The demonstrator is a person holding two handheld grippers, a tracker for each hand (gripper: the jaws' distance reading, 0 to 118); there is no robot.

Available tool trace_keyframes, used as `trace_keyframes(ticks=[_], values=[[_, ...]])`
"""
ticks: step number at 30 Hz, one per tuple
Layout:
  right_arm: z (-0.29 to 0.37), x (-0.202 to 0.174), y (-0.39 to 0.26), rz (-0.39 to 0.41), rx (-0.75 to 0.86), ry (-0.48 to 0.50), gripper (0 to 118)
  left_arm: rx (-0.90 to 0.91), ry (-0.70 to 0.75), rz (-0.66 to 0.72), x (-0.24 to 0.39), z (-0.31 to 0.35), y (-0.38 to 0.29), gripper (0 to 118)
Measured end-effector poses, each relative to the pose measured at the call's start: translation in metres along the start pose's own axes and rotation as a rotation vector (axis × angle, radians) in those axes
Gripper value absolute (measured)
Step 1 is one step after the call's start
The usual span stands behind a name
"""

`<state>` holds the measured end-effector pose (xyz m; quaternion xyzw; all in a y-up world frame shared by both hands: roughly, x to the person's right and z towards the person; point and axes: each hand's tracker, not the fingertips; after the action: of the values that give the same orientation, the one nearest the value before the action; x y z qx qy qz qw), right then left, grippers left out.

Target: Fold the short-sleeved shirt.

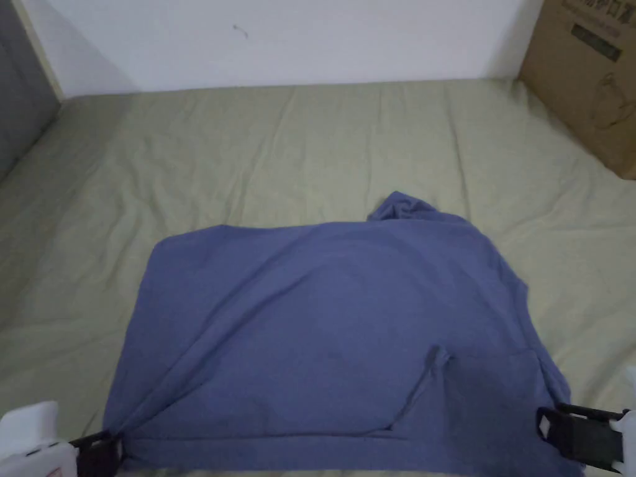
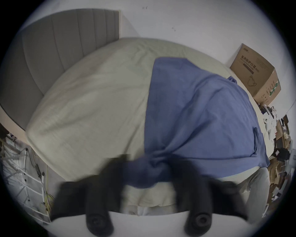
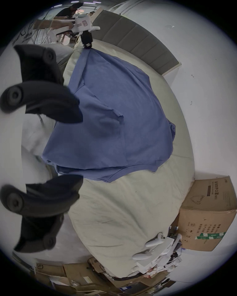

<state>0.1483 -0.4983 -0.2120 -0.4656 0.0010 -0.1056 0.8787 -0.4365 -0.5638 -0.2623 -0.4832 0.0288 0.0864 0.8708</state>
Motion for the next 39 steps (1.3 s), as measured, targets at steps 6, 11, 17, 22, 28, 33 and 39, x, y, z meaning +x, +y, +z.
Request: trace_keyframes(ticks=[6,11,17,22,28,33,39], values=[[-0.017,0.013,-0.008,-0.016,-0.046,-0.009,73,0.018,-0.021,-0.006,0.005,0.008,-0.004,14],[-0.03,0.008,-0.011,0.077,-0.127,-0.047,73,0.027,-0.021,-0.02,0.014,0.021,-0.002,13],[-0.055,0.008,-0.017,0.057,-0.226,-0.037,6,0.031,-0.009,-0.049,0.02,0.027,0.0,13],[-0.048,0.001,-0.011,0.11,-0.241,-0.047,6,0.036,-0.011,-0.034,0.019,0.032,0.002,13],[0.008,-0.005,0.025,0.106,-0.096,0.005,6,0.079,-0.014,-0.054,0.022,0.054,0.018,13],[0.005,-0.003,0.084,0.092,-0.027,0.029,6,0.149,-0.023,-0.051,0.032,0.059,0.069,13],[-0.087,0.011,0.145,0.002,-0.116,0.001,6,0.061,0.004,-0.068,0.051,-0.02,0.133,14]])
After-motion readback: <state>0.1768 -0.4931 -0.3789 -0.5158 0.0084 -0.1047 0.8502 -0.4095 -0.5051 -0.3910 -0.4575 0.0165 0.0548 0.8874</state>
